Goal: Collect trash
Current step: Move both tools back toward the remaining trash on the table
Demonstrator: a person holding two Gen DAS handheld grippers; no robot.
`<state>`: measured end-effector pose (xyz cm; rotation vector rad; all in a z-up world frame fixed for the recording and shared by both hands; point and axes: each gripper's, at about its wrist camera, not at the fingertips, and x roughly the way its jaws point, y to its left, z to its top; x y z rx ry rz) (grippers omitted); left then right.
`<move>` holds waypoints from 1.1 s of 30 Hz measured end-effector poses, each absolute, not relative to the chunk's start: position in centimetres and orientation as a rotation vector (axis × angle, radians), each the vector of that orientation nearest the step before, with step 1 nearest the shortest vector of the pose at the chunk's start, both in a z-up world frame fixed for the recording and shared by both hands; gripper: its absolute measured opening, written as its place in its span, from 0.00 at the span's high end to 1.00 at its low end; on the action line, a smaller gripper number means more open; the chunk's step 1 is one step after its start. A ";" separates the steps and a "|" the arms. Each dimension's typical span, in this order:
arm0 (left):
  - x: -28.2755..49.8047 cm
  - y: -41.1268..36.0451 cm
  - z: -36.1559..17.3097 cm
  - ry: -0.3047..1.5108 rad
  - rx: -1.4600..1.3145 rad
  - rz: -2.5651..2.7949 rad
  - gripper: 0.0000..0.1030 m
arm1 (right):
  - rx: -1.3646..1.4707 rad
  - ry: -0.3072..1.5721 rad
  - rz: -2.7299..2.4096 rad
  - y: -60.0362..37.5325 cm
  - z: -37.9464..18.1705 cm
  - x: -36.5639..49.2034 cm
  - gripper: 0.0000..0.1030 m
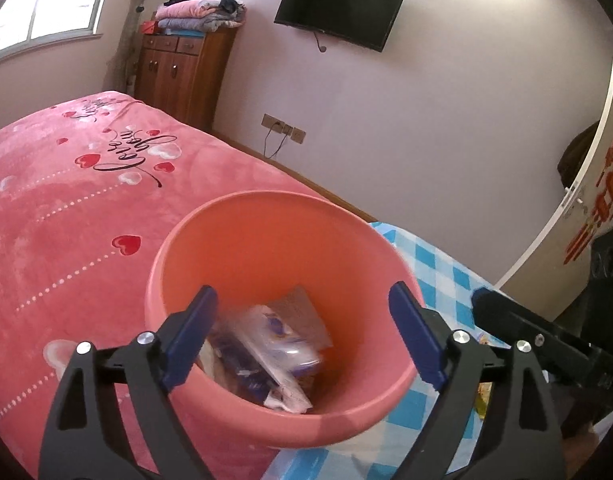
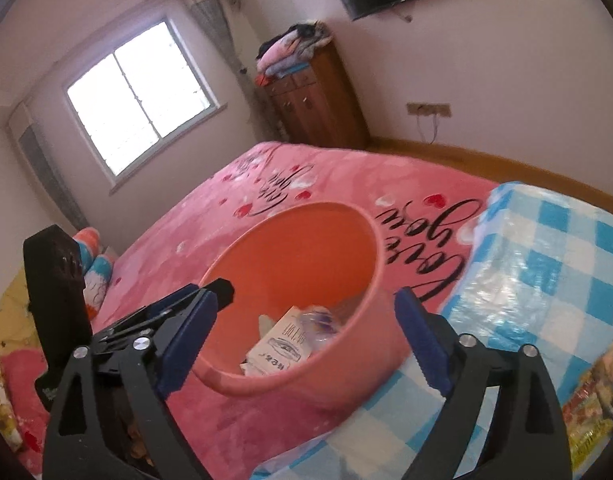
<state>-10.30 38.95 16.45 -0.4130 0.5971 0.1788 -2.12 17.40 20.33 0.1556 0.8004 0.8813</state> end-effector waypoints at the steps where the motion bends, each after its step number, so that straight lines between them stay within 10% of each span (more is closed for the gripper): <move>1: -10.4 38.7 16.5 0.591 -0.410 0.175 0.15 | 0.150 0.789 0.864 16.8 20.3 -2.4 0.13; 33: -11.7 23.4 16.9 0.572 -0.171 -0.109 0.13 | 0.259 0.702 0.460 -4.9 18.0 -9.0 0.08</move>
